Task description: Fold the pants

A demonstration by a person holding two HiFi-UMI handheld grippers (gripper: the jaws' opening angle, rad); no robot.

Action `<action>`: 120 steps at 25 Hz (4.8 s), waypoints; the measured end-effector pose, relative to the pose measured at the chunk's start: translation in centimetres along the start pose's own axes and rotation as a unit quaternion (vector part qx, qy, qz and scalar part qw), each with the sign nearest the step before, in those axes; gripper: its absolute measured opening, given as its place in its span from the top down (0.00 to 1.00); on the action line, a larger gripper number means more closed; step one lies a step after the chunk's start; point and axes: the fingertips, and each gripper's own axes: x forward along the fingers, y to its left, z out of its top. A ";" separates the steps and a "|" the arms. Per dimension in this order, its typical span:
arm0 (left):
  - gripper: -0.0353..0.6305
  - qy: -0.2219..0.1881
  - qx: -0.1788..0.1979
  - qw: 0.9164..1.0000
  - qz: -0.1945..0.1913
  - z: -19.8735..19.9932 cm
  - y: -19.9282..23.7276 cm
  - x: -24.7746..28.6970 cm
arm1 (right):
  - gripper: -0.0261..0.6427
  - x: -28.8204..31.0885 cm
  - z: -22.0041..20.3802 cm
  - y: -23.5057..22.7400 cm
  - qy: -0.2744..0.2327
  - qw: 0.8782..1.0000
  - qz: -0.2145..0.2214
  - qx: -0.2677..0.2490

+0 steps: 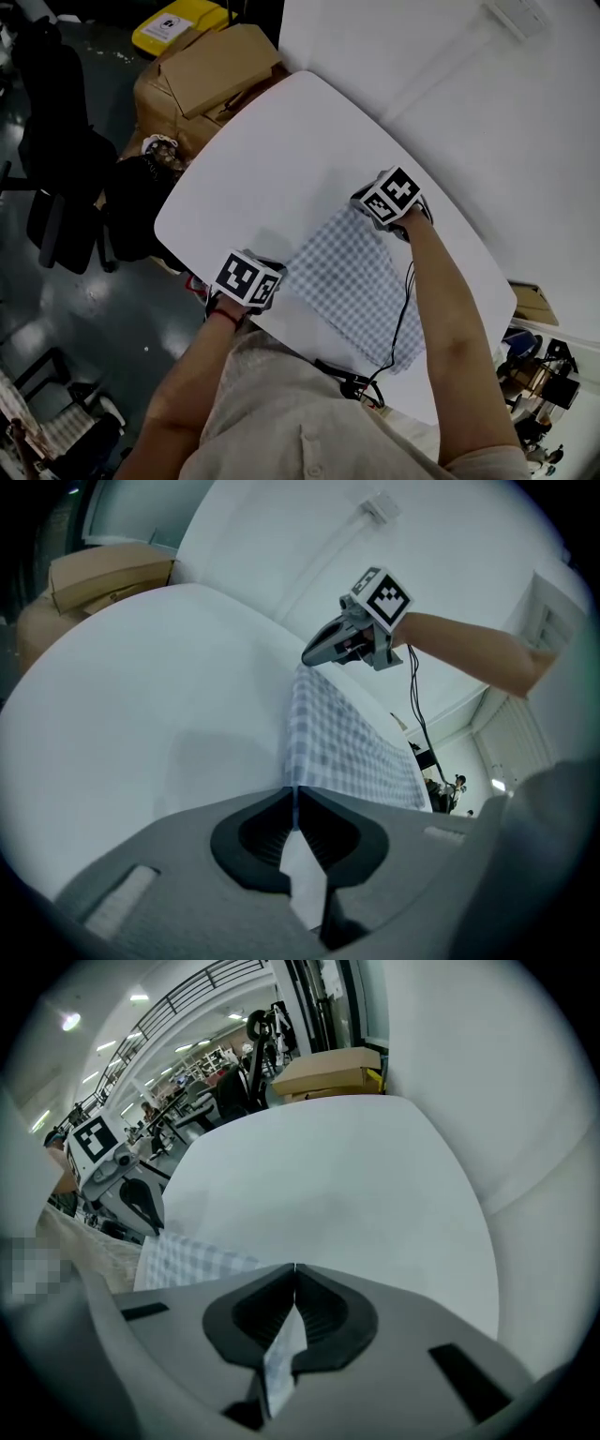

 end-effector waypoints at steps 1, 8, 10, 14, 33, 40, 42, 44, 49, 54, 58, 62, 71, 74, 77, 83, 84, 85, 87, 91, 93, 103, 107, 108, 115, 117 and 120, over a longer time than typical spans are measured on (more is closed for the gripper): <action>0.90 0.002 -0.005 1.000 -0.003 -0.1 0.2 0.1 | 0.93 0.3 0.0 0.1 0.004 1.000 0.002 -0.008; 0.90 0.010 -0.011 1.000 -0.003 -0.3 0.9 0.9 | 0.93 1.5 0.3 -0.5 0.023 0.999 -0.004 -0.034; 0.90 0.014 -0.011 1.000 0.000 -0.4 1.1 1.1 | 0.93 1.3 0.2 -1.6 0.023 0.999 -0.023 -0.019; 0.79 0.014 -0.008 1.000 0.018 -0.5 2.0 0.7 | 0.93 0.2 0.3 -2.5 0.009 1.000 -0.022 -0.011; 0.71 0.004 0.042 0.999 0.015 0.6 -0.7 0.6 | 0.92 -0.2 1.7 5.3 0.105 0.908 0.088 -0.395; 0.71 0.009 0.047 0.999 0.023 0.7 -0.2 0.8 | 0.64 0.5 0.3 5.5 0.161 0.850 0.093 -0.493; 0.71 0.011 0.046 0.999 0.025 0.7 0.0 1.0 | 0.64 0.9 -0.1 5.2 0.173 0.843 0.094 -0.501; 0.71 0.016 0.045 0.999 0.026 0.7 0.2 1.2 | 0.64 1.4 -0.3 4.8 0.181 0.840 0.096 -0.503; 0.71 0.040 0.044 0.998 0.024 -0.1 0.1 2.1 | 0.65 2.6 -0.9 4.8 0.209 0.829 0.110 -0.507; 0.78 0.054 0.045 0.997 0.032 -0.7 0.4 2.8 | 0.74 3.3 -1.9 4.5 0.230 0.826 0.118 -0.501; 0.87 0.058 0.030 0.998 0.018 -0.9 0.2 2.8 | 0.80 3.3 -2.2 4.5 0.231 0.838 0.122 -0.479; 0.88 0.057 0.024 0.998 0.015 -0.7 0.3 2.3 | 0.86 3.0 -2.0 4.5 0.221 0.845 0.114 -0.473; 0.88 0.025 0.046 0.995 0.089 3.2 4.9 -3.3 | 0.88 0.7 4.6 3.1 0.112 0.887 0.019 -0.447; 0.88 0.014 0.074 0.988 0.135 5.4 6.5 -6.5 | 0.88 -0.8 7.9 2.6 0.060 0.898 -0.028 -0.434; 0.88 0.001 0.112 0.977 0.182 8.0 7.8 -9.8 | 0.88 -2.7 11.3 2.1 0.001 0.904 -0.079 -0.421; 0.88 -0.017 0.176 0.949 0.263 11.2 7.1 -15.1 | 0.88 -7.6 15.2 2.2 -0.098 0.892 -0.174 -0.406; 0.88 -0.021 0.190 0.943 0.273 11.5 6.5 -15.5 | 0.88 -8.4 15.2 2.3 -0.112 0.889 -0.188 -0.403; 0.88 -0.025 0.205 0.937 0.282 11.6 6.0 -15.8 | 0.88 -9.1 15.1 2.5 -0.124 0.886 -0.201 -0.399; 0.88 -0.030 0.235 0.925 0.299 11.4 4.6 -15.9 | 0.88 -10.4 14.1 3.0 -0.146 0.880 -0.224 -0.392; 0.88 -0.030 0.273 0.910 0.310 10.2 1.3 -15.2 | 0.88 -12.2 10.6 4.6 -0.176 0.872 -0.253 -0.381; 0.88 -0.028 0.286 0.906 0.311 9.6 -0.3 -14.5 | 0.88 -12.7 8.5 5.2 -0.186 0.872 -0.261 -0.371; 0.88 -0.014 0.314 0.901 0.301 6.1 -6.8 -10.2 | 0.88 -13.6 -0.8 7.7 -0.207 0.881 -0.269 -0.331; 0.88 -0.013 0.322 0.897 0.302 4.8 -8.9 -8.8 | 0.87 -14.2 -3.3 8.6 -0.217 0.880 -0.267 -0.328; 0.88 -0.014 0.325 0.895 0.304 4.5 -9.4 -8.6 | 0.87 -14.3 -3.9 8.9 -0.220 0.878 -0.268 -0.329; 0.88 -0.004 0.347 0.888 0.301 0.8 -12.1 -6.0 | 0.87 -13.6 -8.6 11.3 -0.220 0.877 -0.258 -0.341; 0.88 0.005 0.351 0.889 0.296 -0.5 -12.2 -4.9 | 0.87 -12.8 -9.9 11.9 -0.211 0.878 -0.254 -0.348; 0.88 0.018 0.356 0.887 0.293 -2.0 -12.3 -3.4 | 0.87 -11.4 -11.5 12.5 -0.195 0.879 -0.248 -0.356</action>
